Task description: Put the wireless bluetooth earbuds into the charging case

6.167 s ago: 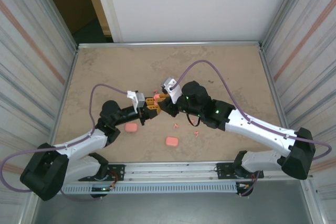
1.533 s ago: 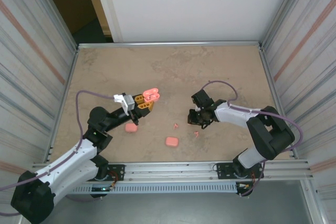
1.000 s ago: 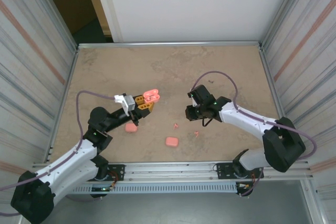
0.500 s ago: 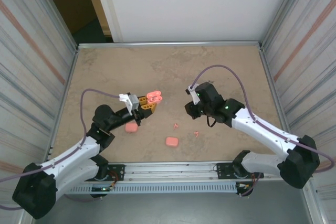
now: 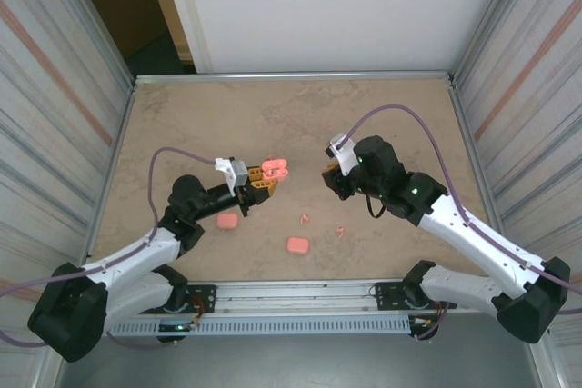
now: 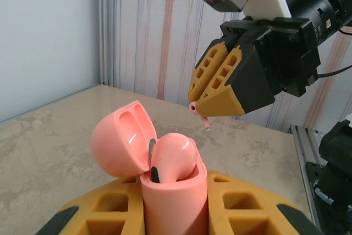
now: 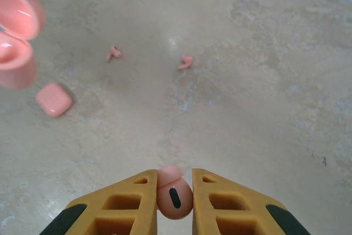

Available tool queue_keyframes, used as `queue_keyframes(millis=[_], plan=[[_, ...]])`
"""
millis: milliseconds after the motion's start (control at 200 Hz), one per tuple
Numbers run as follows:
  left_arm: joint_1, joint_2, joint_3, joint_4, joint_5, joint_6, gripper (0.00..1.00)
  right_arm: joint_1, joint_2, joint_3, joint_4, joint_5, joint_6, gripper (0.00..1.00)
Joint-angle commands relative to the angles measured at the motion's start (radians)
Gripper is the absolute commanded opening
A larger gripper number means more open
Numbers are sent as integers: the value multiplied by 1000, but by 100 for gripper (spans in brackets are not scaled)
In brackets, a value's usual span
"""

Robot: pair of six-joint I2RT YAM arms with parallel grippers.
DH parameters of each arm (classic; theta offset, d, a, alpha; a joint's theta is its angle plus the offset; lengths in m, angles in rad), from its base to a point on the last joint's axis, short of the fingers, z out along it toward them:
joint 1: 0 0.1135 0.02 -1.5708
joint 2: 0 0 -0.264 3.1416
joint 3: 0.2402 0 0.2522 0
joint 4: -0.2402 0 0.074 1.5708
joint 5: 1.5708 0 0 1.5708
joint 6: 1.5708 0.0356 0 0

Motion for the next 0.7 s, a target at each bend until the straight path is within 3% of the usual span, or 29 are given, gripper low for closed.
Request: queue_keyframes(millis=[0,692], plan=[[-7,13,42,57,52,-17,0,17,-27,49,32,-44,-78,18],[-9,48,63,48,99,-26,0,149,88,195,92,-58,-264,18]])
